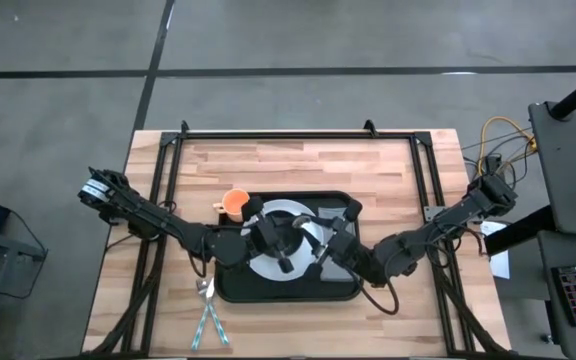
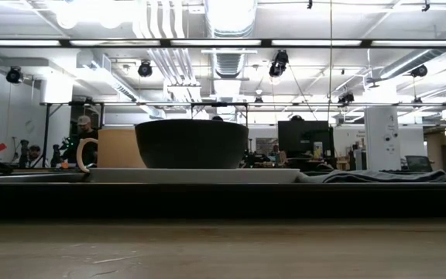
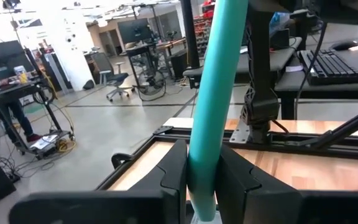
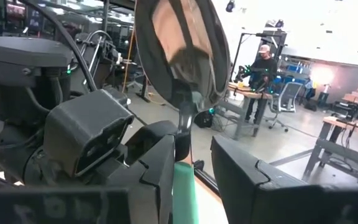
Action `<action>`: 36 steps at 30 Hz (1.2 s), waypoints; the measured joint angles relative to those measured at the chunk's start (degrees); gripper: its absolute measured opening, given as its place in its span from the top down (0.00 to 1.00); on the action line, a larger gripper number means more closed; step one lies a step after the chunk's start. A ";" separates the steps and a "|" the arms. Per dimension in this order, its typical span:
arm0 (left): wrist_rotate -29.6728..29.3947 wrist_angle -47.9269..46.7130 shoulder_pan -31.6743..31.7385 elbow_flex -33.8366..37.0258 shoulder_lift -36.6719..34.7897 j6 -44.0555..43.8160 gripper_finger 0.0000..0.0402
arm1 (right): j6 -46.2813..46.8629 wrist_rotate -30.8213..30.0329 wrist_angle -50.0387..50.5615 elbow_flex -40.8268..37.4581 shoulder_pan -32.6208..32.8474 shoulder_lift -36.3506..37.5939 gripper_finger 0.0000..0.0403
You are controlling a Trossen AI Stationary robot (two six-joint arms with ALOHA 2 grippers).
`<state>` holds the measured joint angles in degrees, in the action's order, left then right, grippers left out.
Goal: Set up tray
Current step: Put the green spoon on the gray napkin on the black serving tray
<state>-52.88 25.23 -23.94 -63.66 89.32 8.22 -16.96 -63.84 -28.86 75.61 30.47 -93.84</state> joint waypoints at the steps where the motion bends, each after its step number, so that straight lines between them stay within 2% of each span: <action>1: 0.00 0.11 0.07 0.00 0.00 -0.34 0.92 | 0.29 0.06 0.00 0.00 -0.11 0.00 0.76; 7: 0.01 0.10 0.82 -0.02 0.00 -0.40 0.92 | 2.32 3.50 0.92 -0.03 -0.21 0.04 0.78; 14: 0.02 -0.20 0.80 -0.02 0.01 -0.46 0.92 | 2.75 3.51 2.61 -0.03 -0.43 0.13 0.94; 19: 0.10 -0.19 0.76 -0.02 0.00 -0.48 0.91 | 1.97 3.49 3.06 -0.04 -0.37 0.51 0.96; 23: 0.07 -0.23 0.70 -0.04 0.00 0.11 0.81 | 2.67 1.39 6.12 -0.11 0.47 2.64 0.97; 26: -0.16 -1.80 0.02 0.15 -0.22 1.14 0.73 | 10.05 1.03 15.27 -0.11 1.33 6.03 0.98; 30: 0.10 -5.18 -0.75 0.13 -0.79 1.84 0.67 | 28.64 0.88 36.70 -0.09 1.57 11.03 0.98; 33: 0.07 -7.32 -0.79 0.02 -1.00 2.32 0.64 | 39.50 1.51 48.46 -0.19 1.82 13.01 0.98; 36: 0.10 -12.09 -1.46 0.08 -1.26 2.22 0.63 | 52.13 9.94 61.25 -0.37 1.59 15.75 0.98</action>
<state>-52.78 13.14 -25.40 -63.58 88.05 10.45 35.17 -53.90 32.39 75.25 32.06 -78.09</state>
